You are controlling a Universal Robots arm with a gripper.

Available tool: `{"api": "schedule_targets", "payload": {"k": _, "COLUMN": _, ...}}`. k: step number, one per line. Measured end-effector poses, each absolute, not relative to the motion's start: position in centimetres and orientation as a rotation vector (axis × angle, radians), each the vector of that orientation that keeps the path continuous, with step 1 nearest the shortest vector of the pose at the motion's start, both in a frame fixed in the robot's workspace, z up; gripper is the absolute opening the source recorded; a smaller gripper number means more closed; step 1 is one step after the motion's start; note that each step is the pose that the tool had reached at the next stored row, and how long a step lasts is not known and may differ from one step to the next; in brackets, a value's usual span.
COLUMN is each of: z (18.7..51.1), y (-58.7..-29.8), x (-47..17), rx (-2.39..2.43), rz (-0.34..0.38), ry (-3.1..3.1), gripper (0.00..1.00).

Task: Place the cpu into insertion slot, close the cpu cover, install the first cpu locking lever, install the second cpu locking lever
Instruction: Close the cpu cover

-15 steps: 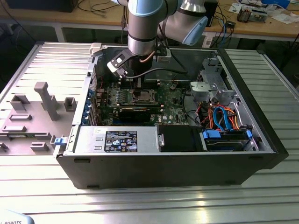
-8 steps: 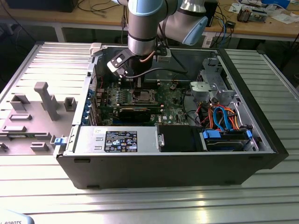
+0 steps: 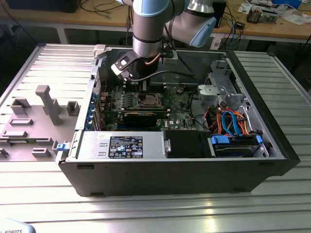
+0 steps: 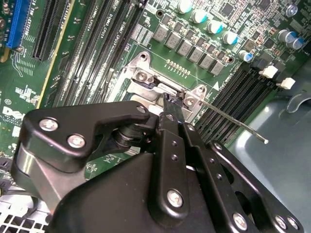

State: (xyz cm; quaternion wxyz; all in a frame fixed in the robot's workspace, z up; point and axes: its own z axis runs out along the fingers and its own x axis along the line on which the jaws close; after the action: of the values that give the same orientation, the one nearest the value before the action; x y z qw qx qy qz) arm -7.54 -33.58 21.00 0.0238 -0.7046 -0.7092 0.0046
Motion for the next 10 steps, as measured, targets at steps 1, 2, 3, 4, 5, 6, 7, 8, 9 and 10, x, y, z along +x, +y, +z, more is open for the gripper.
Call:
{"api": "schedule_targets", "payload": {"k": 1, "z": 20.97, "y": -33.58, "x": -7.72, "rx": -2.175, "rz": 0.014, "ry": -2.2, "gripper": 0.11}}
{"api": "schedule_targets", "payload": {"k": 2, "z": 20.93, "y": -33.59, "x": -7.84, "rx": -2.171, "rz": 0.014, "ry": -2.204, "gripper": 0.11}}
{"api": "schedule_targets", "payload": {"k": 3, "z": 20.88, "y": -33.59, "x": -8.03, "rx": -2.166, "rz": 0.015, "ry": -2.21, "gripper": 0.11}}
{"api": "schedule_targets", "payload": {"k": 4, "z": 20.85, "y": -33.59, "x": -8.14, "rx": -2.163, "rz": 0.014, "ry": -2.212, "gripper": 0.11}}
{"api": "schedule_targets", "payload": {"k": 5, "z": 20.83, "y": -33.59, "x": -8.2, "rx": -2.162, "rz": 0.014, "ry": -2.212, "gripper": 0.11}}
{"api": "schedule_targets", "payload": {"k": 6, "z": 20.78, "y": -33.6, "x": -8.25, "rx": -2.16, "rz": 0.013, "ry": -2.214, "gripper": 0.11}}
{"api": "schedule_targets", "payload": {"k": 7, "z": 20.7, "y": -33.6, "x": -8.25, "rx": -2.16, "rz": 0.013, "ry": -2.214, "gripper": 0.11}}
{"api": "schedule_targets", "payload": {"k": 8, "z": 20.59, "y": -33.6, "x": -8.26, "rx": -2.159, "rz": 0.014, "ry": -2.215, "gripper": 0.11}}
{"api": "schedule_targets", "payload": {"k": 9, "z": 20.51, "y": -33.6, "x": -8.26, "rx": -2.158, "rz": 0.014, "ry": -2.215, "gripper": 0.11}}
{"api": "schedule_targets", "payload": {"k": 10, "z": 20.5, "y": -33.6, "x": -8.26, "rx": -2.158, "rz": 0.014, "ry": -2.216, "gripper": 0.11}}
